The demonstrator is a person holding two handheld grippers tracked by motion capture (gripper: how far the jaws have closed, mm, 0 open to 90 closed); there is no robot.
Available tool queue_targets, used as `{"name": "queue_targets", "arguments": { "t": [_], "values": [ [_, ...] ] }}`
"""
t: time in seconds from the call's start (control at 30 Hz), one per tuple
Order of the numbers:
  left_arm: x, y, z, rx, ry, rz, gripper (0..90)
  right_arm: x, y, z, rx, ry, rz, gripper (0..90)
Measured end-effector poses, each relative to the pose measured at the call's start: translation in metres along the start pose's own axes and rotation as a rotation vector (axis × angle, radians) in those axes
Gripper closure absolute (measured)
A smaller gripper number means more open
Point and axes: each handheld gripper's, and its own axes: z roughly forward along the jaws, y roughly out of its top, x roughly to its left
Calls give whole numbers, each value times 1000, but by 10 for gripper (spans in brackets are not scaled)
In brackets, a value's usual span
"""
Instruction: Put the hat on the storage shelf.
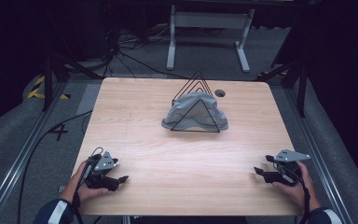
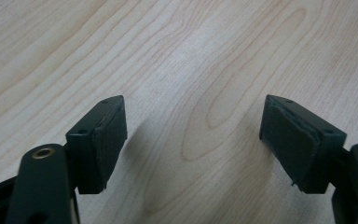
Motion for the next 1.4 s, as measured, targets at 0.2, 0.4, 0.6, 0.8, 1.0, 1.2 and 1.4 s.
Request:
{"name": "queue_targets", "arguments": {
  "t": [0.2, 0.4, 0.6, 0.8, 1.0, 1.2, 1.4],
  "values": [
    [0, -6, 1, -35, -1, -54, 174, 0, -15, 0, -34, 17, 54, 252],
    [0, -7, 2, -35, 1, -65, 166, 1, -15, 0, -27, 15, 52, 227],
    [1, -6, 2, -30, 3, -64, 154, 1, -14, 2, -24, -3, 65, 212],
    [1, -6, 2, -30, 3, -64, 154, 2, -14, 2, -23, -4, 72, 205],
    [1, -6, 2, -29, 4, -65, 151, 1, -14, 2, -23, -6, 75, 194],
    [1, -6, 2, -29, 7, -61, 149, 1, -14, 2, -23, -10, 78, 190],
    [1, -6, 2, -28, 8, -61, 148, 1, -14, 3, -20, -16, 85, 184]
  ]
}}
